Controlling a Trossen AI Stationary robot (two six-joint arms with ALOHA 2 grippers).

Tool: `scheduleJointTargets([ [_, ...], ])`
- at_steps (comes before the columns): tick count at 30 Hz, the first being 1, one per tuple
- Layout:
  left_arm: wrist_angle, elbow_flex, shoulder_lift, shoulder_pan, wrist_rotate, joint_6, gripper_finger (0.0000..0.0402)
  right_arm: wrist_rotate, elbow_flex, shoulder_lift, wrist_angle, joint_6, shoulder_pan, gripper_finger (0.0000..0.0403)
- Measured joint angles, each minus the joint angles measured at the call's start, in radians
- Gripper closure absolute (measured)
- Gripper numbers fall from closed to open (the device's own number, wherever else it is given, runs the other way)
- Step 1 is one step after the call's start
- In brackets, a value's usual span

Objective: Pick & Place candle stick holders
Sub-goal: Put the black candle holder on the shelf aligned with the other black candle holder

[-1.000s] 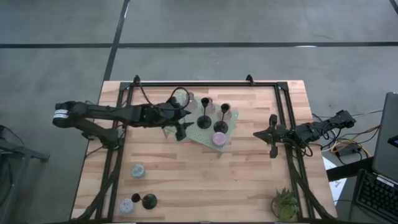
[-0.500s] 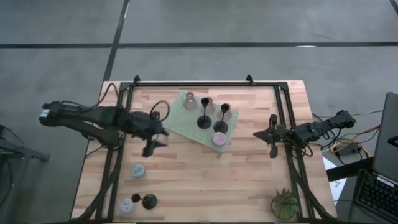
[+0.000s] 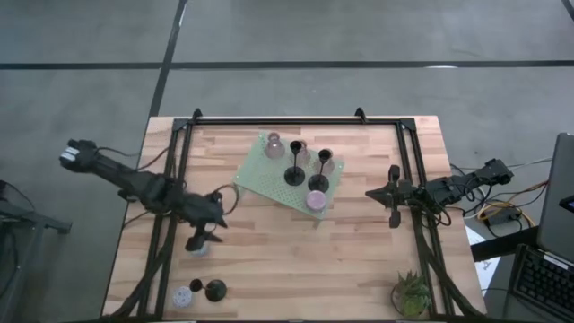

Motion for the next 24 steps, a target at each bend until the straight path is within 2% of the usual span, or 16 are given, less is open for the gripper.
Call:
scheduleJointTargets([
  [10, 0.322, -0.197, -0.071, -0.176, 0.035, -0.073, 0.017, 0.0, 0.0, 0.001, 0.0, 0.0, 0.0, 0.0394],
  [13, 0.415, -0.25, -0.098, -0.214, 0.083, -0.086, 0.017, 0.0, 0.0, 0.0, 0.0, 0.0, 0.0, 0.0394],
  [20, 0.647, -0.375, -0.149, -0.318, 0.125, -0.079, 0.017, 0.0, 0.0, 0.0, 0.0, 0.0, 0.0, 0.0394],
  [24, 0.837, -0.45, -0.16, -0.355, 0.123, -0.057, 0.017, 0.0, 0.0, 0.0, 0.0, 0.0, 0.0, 0.0394],
])
